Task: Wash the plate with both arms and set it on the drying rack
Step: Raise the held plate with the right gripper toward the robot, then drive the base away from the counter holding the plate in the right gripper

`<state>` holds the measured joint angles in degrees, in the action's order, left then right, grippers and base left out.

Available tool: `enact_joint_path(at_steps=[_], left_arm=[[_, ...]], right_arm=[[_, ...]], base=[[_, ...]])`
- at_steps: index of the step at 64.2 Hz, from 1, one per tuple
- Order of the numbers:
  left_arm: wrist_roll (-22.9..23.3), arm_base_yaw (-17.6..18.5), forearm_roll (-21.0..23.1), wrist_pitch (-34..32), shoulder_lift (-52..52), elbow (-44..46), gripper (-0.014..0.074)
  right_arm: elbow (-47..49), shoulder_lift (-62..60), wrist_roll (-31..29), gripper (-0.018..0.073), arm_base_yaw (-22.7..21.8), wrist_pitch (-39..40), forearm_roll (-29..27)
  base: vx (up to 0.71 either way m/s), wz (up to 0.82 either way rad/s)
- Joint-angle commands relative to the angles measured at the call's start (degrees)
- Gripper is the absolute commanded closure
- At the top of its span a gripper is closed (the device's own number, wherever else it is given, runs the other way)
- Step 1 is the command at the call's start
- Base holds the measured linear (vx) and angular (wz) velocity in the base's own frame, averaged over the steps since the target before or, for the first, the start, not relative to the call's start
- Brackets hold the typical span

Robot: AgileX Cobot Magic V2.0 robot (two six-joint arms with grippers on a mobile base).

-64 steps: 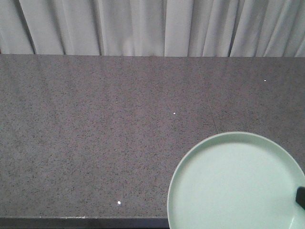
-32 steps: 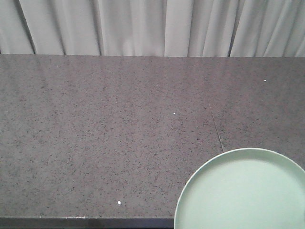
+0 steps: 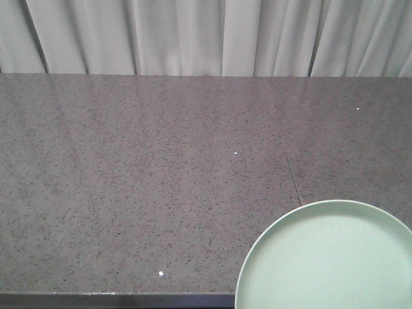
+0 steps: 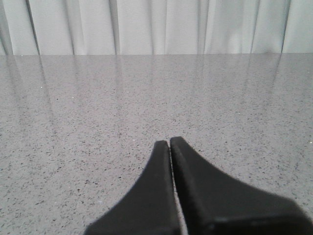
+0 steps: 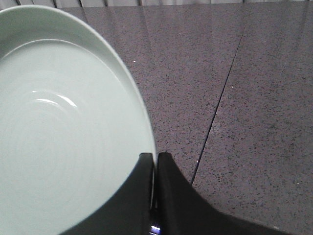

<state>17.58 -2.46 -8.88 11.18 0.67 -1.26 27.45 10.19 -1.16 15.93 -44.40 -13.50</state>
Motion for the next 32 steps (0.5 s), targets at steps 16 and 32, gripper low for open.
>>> enact_joint_path(at_steps=[16,32], left_arm=[[0.34,-0.09,-0.17,-3.98,0.79,1.48,0.0603],[0.34,-0.09,-0.17,-3.98,0.79,1.48,0.0603]], right_arm=[[1.51,0.59,-0.15,0.0561,-0.16,4.48,-0.69],[1.51,0.59,-0.15,0.0561,-0.16,4.48,-0.69]], base=[[0.0,0.0],[0.0,0.0]])
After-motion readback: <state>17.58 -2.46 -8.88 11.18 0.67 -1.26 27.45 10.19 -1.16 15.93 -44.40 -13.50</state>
